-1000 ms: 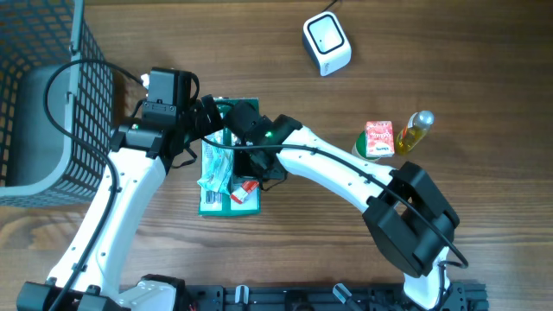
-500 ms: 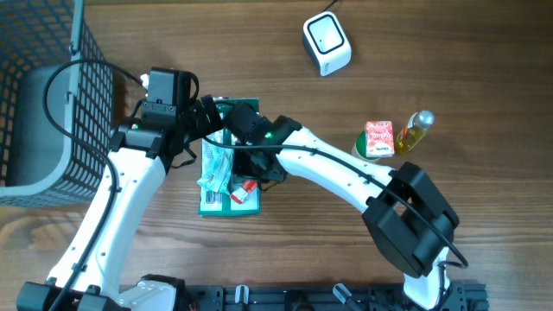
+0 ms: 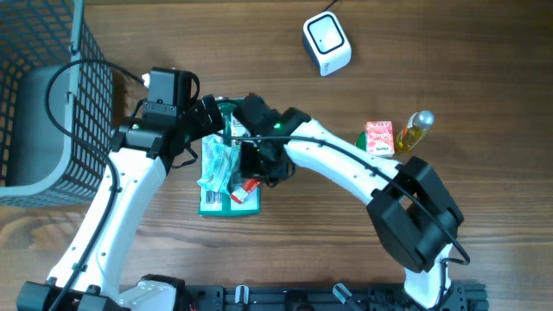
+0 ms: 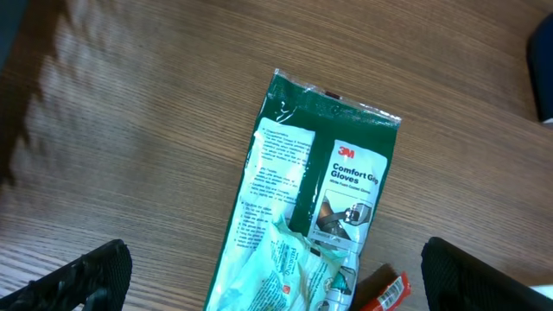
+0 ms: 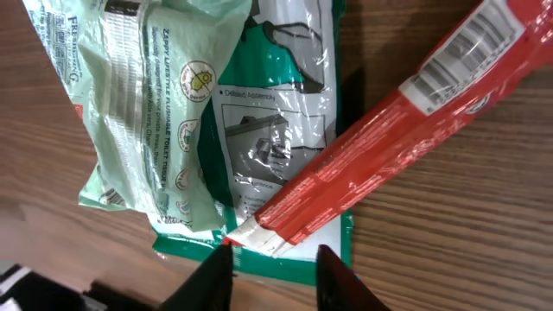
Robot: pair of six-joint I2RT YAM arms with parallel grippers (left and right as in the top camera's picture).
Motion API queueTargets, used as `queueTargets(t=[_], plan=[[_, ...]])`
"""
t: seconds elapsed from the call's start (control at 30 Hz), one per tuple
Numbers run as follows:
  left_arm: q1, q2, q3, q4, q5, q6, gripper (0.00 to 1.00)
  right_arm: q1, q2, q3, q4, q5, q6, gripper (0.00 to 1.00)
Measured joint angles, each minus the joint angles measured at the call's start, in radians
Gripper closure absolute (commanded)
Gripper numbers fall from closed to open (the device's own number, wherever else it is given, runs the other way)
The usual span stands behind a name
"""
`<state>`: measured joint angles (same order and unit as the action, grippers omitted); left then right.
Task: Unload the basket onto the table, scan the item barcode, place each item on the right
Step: 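Lower the right gripper toward the red stick snack on the gloves packet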
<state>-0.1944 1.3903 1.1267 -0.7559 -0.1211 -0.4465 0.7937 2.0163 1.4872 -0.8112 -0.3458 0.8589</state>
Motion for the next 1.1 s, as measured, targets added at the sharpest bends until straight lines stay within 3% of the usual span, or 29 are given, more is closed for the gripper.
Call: queueTargets(t=[0.43,0.57,0.73,1.1], plan=[[0.0,0.0,0.0,0.007,0.014,0.0,0.0,-0.031,0.0,-0.001,0.052,-0.108,-0.029,0.68],[-0.001,0.0,0.0,-0.094,0.022,0.0,0.0,-0.091,0.0,-0.001,0.038,-0.134,-0.058,0.67],[0.009,0.007,0.0,-0.127,-0.076,-0.009,0.0,-0.103,0.0,-0.002,-0.006,-0.129,-0.079,0.67],[0.231,0.116,0.0,-0.098,-0.124,-0.019,0.0,0.004,0.0,-0.002,0.025,-0.091,-0.049,0.7]])
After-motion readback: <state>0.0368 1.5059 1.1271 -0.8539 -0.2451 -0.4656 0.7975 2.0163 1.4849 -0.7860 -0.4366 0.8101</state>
